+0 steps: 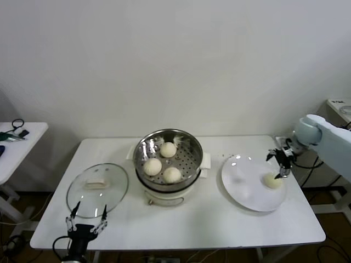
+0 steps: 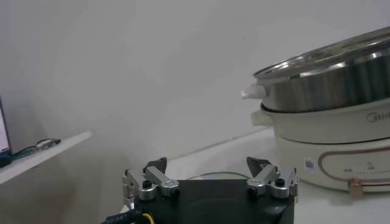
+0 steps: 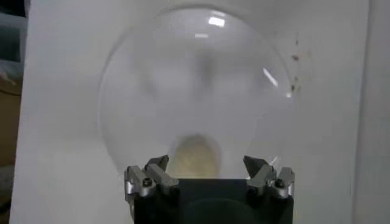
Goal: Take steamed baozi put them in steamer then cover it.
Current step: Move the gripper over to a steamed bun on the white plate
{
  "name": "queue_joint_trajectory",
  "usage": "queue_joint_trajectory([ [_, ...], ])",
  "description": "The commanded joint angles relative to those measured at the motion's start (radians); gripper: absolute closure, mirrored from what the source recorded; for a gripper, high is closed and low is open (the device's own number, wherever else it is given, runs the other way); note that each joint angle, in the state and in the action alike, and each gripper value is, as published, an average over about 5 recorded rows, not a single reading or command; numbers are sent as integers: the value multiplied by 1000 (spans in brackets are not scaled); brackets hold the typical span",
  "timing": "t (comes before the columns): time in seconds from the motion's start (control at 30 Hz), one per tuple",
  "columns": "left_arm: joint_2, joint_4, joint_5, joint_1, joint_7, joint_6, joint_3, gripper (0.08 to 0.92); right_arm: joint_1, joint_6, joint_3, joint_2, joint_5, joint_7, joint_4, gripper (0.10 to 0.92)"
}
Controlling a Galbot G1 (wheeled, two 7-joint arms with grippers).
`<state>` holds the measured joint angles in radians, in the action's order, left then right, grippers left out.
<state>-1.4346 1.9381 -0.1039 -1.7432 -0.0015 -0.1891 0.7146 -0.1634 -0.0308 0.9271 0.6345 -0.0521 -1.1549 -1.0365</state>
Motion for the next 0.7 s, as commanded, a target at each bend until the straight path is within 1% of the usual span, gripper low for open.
queue_joint_trajectory([
  [0.03, -4, 7, 1, -4, 0, 3, 0, 177, 160, 48, -170, 59, -147, 3, 193, 203],
  [0.4, -5, -8, 0, 4, -1, 6, 3, 177, 171, 67, -178, 162, -191, 3, 282, 203],
  [0.7, -6, -19, -3, 12, -1, 7, 4, 177, 174, 80, -184, 215, -212, 2, 331, 203],
])
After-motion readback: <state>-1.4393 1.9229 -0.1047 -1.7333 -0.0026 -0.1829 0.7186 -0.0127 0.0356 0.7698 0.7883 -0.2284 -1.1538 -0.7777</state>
